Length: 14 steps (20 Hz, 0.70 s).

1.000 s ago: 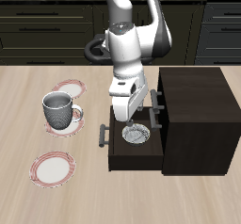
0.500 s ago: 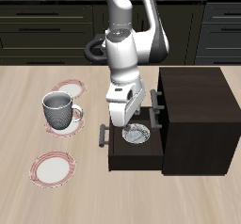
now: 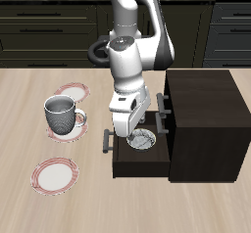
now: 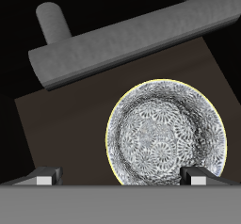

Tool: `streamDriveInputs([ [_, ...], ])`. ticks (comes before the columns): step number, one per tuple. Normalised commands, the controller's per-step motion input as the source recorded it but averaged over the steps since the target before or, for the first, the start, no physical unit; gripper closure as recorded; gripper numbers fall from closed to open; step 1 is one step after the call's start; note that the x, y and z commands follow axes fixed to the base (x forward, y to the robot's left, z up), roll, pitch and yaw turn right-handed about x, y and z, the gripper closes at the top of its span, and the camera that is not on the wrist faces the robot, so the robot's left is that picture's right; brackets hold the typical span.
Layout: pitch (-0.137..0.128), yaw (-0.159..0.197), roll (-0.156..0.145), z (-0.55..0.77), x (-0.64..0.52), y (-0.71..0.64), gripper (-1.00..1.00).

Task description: Place the bowl on the farthest plate relative to the robot

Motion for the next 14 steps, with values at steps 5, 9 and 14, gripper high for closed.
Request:
streamDriveInputs([
  [5, 0.057, -0.002, -0.016, -0.29, 0.09, -0.05, -1.00],
  [9, 0.100, -0.025, 0.007, -0.36, -0.01, 0.04, -1.00],
  [14, 0.048, -0.055, 0.011, -0.21, -0.07, 0.08, -1.00],
])
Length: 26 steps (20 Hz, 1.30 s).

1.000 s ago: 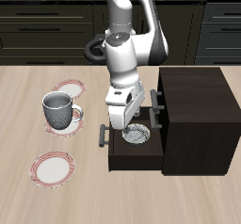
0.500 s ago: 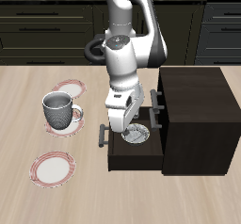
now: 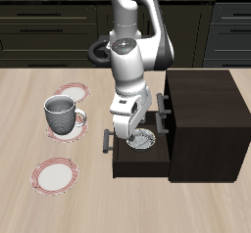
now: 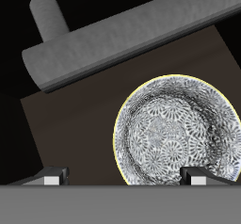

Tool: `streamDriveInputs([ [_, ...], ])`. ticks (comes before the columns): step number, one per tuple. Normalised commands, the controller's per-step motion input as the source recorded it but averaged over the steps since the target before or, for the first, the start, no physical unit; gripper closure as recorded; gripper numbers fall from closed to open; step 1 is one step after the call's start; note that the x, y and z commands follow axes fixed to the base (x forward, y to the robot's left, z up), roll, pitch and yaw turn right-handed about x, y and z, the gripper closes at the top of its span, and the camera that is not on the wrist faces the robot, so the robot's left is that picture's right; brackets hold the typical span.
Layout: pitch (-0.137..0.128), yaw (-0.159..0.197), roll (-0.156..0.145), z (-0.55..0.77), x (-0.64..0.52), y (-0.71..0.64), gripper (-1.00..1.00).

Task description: Place the bowl on the farthest plate relative to the robot

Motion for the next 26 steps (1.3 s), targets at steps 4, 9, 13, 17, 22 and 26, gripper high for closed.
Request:
streamDriveInputs([
  [4, 0.032, -0.042, -0.045, -0.06, 0.10, -0.08, -1.00],
  [9, 0.029, 0.013, -0.017, -0.05, 0.06, -0.10, -1.00],
  [13, 0.054, 0.030, -0.016, -0.22, 0.04, -0.10, -1.00],
  [17, 0.046, 0.012, -0.004, -0.13, 0.05, 0.02, -1.00],
  [22, 0.029, -0.016, -0.001, -0.07, 0.03, 0.05, 1.00],
  [26, 0.010, 0.010, 0.022, -0.05, -0.10, 0.04, 1.00],
])
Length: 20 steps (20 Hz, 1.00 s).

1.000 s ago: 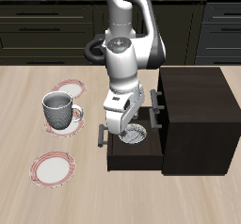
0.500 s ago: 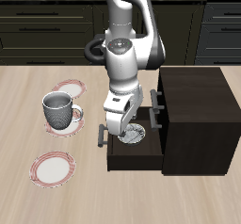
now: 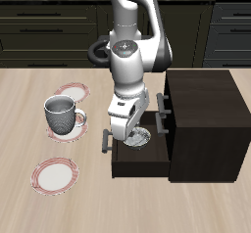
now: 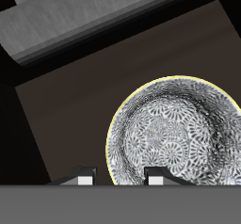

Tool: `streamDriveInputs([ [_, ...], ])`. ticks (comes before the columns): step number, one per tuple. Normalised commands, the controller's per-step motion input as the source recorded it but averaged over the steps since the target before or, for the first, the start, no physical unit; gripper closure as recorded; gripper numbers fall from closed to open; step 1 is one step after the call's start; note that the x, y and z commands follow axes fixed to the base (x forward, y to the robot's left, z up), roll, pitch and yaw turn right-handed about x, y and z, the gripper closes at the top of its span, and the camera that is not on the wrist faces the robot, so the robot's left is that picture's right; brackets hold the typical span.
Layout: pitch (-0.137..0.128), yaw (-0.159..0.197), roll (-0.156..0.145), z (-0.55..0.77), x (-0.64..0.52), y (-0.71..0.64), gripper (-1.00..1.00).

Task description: Place the bowl on the farthest plate relative to the robot

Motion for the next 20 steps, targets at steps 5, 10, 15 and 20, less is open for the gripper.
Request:
streamDriveInputs([
  [5, -0.001, -0.003, 0.010, 0.02, -0.05, 0.01, 1.00],
  [10, -0.011, -0.003, -0.007, 0.07, 0.07, -0.03, 1.00],
  [15, -0.045, -0.011, 0.003, 0.23, 0.05, 0.04, 1.00],
  [20, -0.054, -0.008, 0.003, 0.33, -0.01, 0.03, 1.00],
])
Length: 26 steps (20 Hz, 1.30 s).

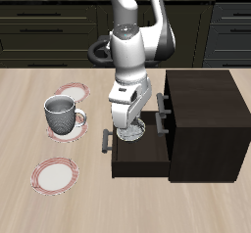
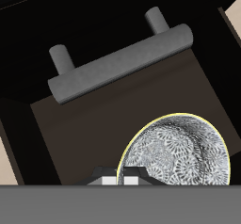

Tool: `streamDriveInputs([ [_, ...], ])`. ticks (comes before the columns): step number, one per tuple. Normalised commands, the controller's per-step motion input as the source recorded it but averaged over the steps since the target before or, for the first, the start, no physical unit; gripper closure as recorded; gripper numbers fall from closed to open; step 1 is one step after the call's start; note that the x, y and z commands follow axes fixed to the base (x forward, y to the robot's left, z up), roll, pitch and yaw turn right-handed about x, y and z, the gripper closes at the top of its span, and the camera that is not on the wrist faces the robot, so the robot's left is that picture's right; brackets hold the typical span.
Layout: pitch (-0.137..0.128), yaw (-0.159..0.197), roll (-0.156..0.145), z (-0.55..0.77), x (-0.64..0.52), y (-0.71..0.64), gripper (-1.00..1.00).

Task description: Place the bowl on the farthest plate relative to the robot

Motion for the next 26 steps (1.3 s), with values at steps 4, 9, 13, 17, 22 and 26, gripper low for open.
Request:
streamDriveInputs([
  [4, -0.056, -0.003, -0.020, 0.37, 0.01, -0.10, 1.00],
  [9, -0.041, -0.016, -0.035, 0.30, -0.01, -0.19, 1.00],
  [13, -0.050, -0.075, -0.042, 0.37, 0.04, -0.22, 1.00],
  [17, -0.055, -0.122, -0.016, 0.41, 0.06, -0.18, 1.00],
  [22, -0.017, -0.098, -0.013, 0.30, 0.04, -0.13, 1.00],
  [26, 0.004, -0.157, -0.042, 0.24, 0.11, -0.29, 1.00],
])
